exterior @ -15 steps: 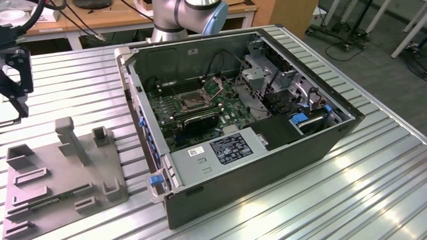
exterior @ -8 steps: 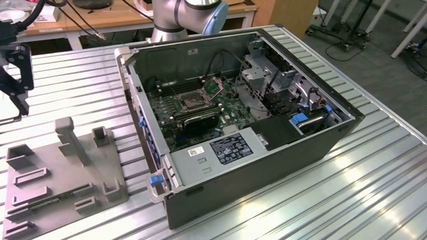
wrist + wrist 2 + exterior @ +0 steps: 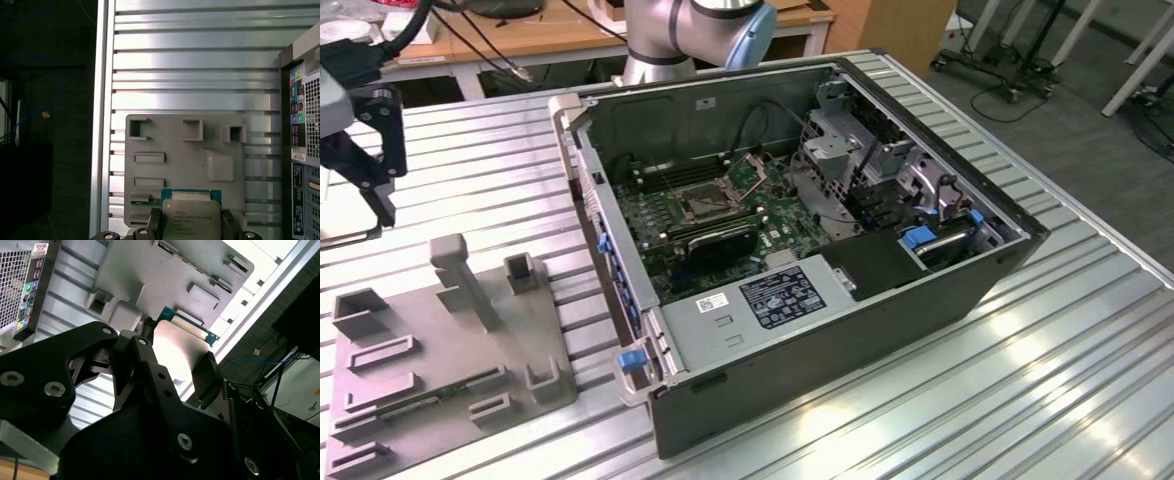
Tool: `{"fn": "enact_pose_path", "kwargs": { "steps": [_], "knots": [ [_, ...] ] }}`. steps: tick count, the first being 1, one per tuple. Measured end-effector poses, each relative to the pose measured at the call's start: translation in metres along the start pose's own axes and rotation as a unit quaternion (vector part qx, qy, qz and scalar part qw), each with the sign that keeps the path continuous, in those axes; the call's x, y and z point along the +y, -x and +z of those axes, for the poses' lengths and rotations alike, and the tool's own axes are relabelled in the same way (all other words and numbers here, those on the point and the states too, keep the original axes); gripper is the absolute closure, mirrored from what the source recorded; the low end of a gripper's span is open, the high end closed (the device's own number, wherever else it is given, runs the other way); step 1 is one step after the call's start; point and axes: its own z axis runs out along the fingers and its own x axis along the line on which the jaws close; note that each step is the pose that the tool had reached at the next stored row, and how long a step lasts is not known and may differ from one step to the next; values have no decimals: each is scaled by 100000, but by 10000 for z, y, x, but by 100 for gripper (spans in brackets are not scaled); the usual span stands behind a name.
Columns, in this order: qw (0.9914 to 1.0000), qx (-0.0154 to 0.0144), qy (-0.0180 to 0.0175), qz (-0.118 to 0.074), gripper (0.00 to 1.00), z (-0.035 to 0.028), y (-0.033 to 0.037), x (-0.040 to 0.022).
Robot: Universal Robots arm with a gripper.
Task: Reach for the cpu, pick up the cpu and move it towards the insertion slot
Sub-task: 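Pick up the cpu and move it towards the insertion slot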
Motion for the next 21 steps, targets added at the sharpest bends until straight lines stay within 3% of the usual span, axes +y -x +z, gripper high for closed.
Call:
{"fn": "enact_pose_path", "kwargs": {
  "steps": [21],
  "knots": [
    [100000, 8, -1, 3, 45, -2, 244, -3]
  ]
}}
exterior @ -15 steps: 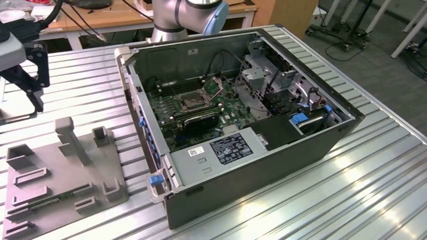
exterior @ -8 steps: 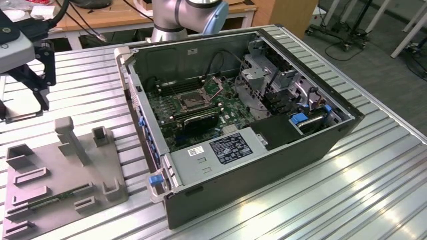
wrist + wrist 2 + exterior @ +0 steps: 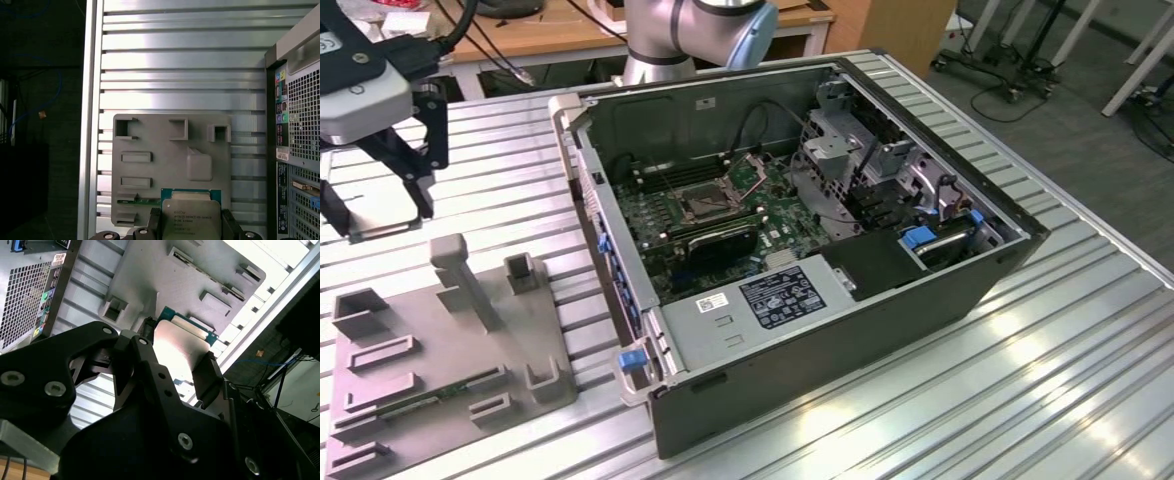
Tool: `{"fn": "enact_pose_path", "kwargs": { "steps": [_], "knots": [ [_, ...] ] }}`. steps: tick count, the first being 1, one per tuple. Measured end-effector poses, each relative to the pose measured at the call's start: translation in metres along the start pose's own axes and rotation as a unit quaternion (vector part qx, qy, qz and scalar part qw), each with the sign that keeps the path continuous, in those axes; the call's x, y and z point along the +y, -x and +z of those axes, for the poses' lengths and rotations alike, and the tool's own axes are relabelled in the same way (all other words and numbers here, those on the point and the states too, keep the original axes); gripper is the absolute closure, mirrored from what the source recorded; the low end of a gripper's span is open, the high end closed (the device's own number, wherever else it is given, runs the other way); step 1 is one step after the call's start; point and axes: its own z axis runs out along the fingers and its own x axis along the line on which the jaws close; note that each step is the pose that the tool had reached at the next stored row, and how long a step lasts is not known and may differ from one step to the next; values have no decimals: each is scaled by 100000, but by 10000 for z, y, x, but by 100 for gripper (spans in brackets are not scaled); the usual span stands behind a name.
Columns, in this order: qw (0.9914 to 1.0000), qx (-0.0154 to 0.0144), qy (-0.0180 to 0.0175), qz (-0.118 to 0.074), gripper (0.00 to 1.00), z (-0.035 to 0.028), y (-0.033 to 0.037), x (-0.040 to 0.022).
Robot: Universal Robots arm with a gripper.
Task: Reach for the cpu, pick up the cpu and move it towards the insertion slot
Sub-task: 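Pick up the cpu and move it towards the insertion slot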
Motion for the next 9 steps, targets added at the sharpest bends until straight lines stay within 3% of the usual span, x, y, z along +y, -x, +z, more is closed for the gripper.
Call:
{"fn": "enact_pose_path", "kwargs": {
  "steps": [9],
  "knots": [
    [100000, 2, -2, 0, 45, -1, 107, -1]
  ]
}}
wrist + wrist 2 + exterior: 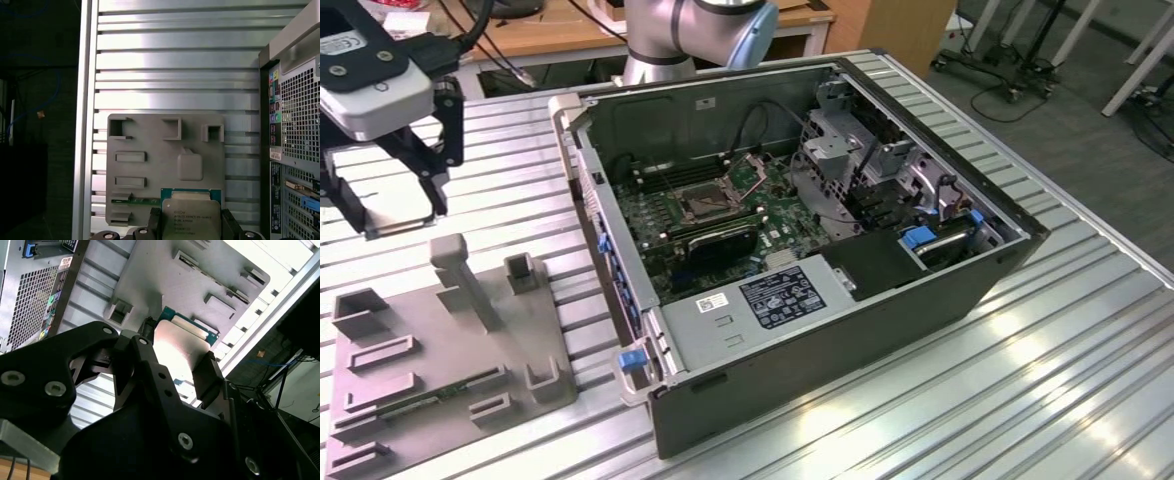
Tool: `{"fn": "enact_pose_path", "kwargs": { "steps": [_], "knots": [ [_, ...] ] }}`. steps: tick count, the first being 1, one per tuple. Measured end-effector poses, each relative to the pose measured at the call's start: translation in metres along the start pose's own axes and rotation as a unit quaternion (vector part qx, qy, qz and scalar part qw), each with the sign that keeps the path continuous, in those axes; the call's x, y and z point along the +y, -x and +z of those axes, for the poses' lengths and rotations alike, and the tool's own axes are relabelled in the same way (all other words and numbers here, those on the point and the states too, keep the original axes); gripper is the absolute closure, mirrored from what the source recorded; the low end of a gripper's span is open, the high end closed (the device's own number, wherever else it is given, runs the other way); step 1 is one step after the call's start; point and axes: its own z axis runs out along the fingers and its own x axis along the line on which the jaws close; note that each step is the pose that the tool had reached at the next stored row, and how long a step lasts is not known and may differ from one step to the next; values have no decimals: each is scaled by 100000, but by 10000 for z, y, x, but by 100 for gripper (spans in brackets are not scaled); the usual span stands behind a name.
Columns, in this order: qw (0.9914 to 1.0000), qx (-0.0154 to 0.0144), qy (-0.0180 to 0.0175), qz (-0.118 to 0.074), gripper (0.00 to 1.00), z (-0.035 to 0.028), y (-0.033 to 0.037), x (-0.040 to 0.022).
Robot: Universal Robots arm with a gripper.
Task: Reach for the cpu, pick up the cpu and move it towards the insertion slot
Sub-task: 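Pick up the cpu and move it towards the insertion slot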
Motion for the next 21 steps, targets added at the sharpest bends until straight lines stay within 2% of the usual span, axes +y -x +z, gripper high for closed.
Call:
{"fn": "enact_pose_path", "kwargs": {
  "steps": [21],
  "knots": [
    [100000, 15, 2, -3, 45, -1, 258, -3]
  ]
}}
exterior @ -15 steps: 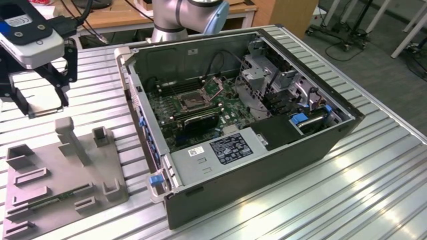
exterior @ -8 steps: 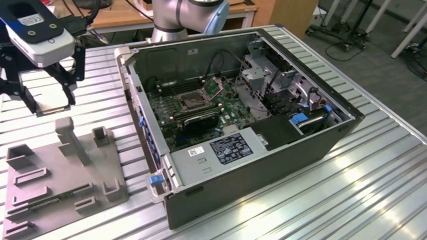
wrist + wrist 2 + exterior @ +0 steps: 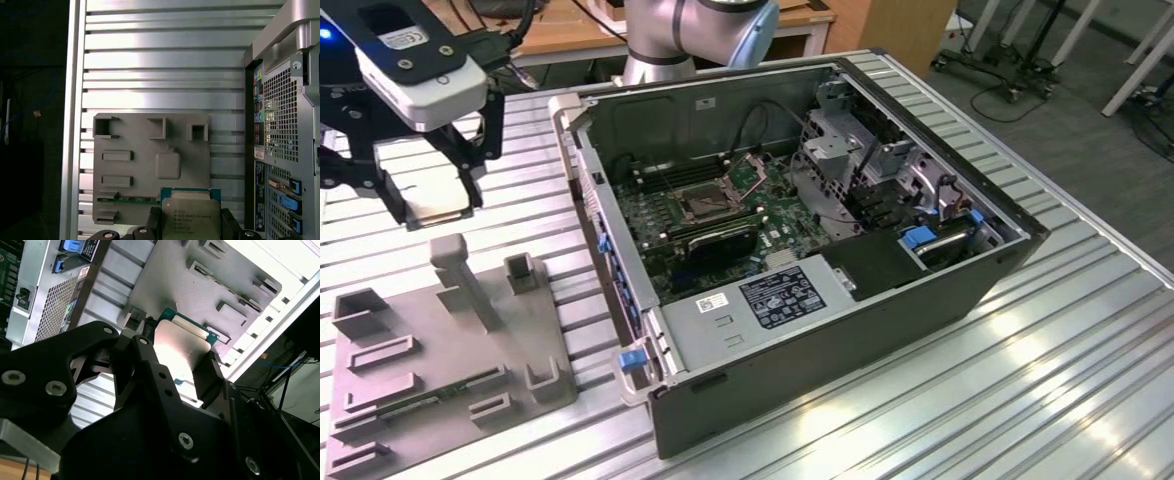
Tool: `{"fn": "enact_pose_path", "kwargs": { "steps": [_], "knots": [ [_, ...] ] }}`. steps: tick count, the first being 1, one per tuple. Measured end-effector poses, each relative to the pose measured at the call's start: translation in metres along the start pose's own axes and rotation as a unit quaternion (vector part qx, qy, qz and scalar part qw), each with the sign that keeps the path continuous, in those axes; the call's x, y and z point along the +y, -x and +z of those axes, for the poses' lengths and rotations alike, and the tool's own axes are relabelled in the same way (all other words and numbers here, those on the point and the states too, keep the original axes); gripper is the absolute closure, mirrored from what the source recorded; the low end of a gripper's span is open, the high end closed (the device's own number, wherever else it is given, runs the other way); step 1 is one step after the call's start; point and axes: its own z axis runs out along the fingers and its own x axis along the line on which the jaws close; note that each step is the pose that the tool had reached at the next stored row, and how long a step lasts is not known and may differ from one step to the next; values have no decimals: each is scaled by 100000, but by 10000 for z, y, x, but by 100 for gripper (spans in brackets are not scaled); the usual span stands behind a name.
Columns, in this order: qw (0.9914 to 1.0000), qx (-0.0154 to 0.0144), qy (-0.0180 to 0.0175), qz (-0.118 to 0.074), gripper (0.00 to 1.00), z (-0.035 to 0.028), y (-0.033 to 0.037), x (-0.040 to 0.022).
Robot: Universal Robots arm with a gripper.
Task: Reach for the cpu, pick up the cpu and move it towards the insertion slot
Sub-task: 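Pick up the cpu and move it towards the insertion slot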
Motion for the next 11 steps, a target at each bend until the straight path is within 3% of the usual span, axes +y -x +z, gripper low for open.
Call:
{"fn": "enact_pose_path", "kwargs": {
  "steps": [11],
  "knots": [
    [100000, 22, 0, 2, 45, -1, 141, -2]
  ]
}}
